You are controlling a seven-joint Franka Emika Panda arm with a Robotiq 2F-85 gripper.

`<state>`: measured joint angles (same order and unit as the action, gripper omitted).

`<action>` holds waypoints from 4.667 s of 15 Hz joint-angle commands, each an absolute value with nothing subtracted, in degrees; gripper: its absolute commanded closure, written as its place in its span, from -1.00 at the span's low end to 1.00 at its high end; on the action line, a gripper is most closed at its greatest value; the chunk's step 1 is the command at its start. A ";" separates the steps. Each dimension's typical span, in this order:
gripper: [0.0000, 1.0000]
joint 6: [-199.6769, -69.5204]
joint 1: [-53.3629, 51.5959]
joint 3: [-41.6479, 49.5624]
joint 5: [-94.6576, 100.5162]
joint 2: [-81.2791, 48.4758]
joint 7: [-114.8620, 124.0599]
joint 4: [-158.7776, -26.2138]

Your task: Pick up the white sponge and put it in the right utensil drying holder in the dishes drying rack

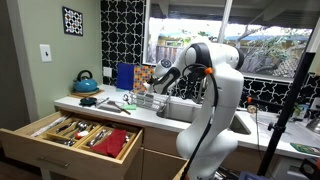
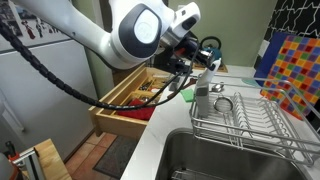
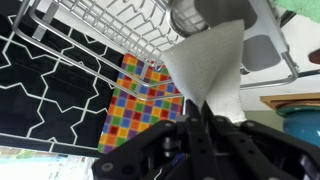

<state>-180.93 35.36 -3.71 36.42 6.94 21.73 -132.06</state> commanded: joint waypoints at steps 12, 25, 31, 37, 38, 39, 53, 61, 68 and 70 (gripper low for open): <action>0.92 -180.85 47.60 -13.93 64.22 5.56 48.71 -127.84; 0.92 -173.83 47.18 -15.95 93.73 -0.03 74.31 -121.55; 0.92 -170.91 46.24 -17.11 104.45 -1.95 87.05 -120.74; 0.92 -164.62 45.80 -17.73 103.21 -0.73 88.17 -124.04; 0.92 -164.00 45.85 -17.72 101.98 -0.59 87.70 -124.50; 0.92 -163.37 45.79 -17.75 101.43 -0.49 87.88 -124.61; 0.92 -156.88 44.51 -19.86 92.25 1.22 91.74 -126.53; 0.93 -153.13 43.51 -21.44 90.29 0.81 97.67 -126.74; 0.93 -151.50 43.46 -22.18 87.44 0.11 96.63 -127.46; 0.93 -151.31 41.66 -20.47 87.23 0.00 96.32 -127.68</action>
<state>-152.56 41.91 -19.93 89.32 0.57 96.71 -125.75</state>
